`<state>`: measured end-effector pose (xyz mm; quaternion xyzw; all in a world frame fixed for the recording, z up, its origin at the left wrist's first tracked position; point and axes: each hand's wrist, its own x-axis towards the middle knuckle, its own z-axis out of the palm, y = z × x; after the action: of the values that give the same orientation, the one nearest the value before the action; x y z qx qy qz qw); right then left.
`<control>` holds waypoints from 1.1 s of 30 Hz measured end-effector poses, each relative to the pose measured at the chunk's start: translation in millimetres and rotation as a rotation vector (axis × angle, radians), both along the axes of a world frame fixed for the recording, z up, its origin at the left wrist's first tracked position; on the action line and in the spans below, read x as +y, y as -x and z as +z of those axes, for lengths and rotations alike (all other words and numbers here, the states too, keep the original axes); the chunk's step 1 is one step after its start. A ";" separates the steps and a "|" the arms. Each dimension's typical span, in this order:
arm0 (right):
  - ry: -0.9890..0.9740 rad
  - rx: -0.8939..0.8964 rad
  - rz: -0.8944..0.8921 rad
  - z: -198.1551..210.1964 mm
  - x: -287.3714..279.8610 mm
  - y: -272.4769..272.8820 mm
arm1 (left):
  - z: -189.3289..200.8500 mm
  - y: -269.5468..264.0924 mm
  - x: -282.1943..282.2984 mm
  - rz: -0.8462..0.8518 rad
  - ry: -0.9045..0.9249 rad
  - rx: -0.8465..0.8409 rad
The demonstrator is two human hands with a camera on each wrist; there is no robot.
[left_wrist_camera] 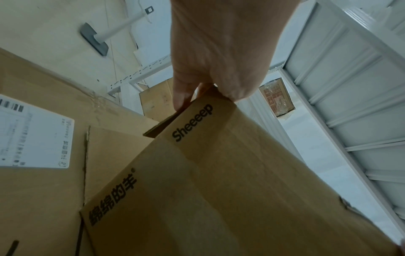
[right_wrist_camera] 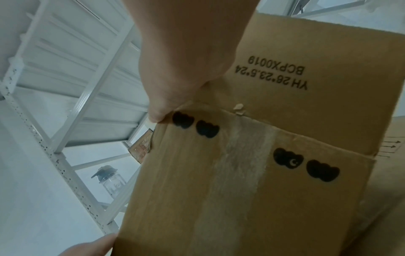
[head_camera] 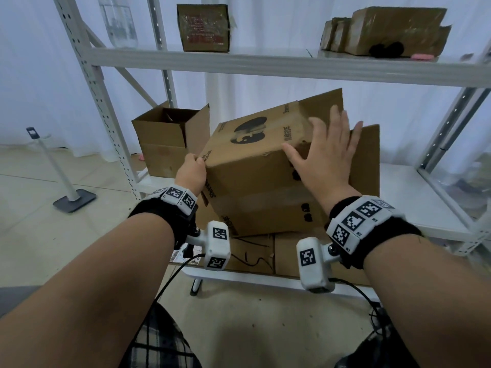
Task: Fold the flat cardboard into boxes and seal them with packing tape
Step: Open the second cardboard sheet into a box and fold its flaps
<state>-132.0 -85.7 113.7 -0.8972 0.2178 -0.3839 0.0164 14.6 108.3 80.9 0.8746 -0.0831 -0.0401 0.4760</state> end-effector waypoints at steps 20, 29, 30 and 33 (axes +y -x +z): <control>0.172 0.378 -0.049 36.4 30.2 -7.1 | -5.6 7.9 14.2 -0.035 0.007 -0.042; 0.283 0.338 -0.009 52.6 41.4 -12.0 | 0.2 24.5 18.8 -0.060 0.116 0.168; 0.298 0.339 -0.010 53.8 41.6 -12.0 | -1.1 26.3 17.5 -0.057 0.137 0.191; 0.358 0.346 -0.004 56.1 43.4 -15.0 | -9.5 30.6 11.4 -0.011 0.224 0.281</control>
<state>-117.0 -42.3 169.8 -0.9376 0.1477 -0.2574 -0.1813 -16.1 119.7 71.4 0.8014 -0.0243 -0.1547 0.5772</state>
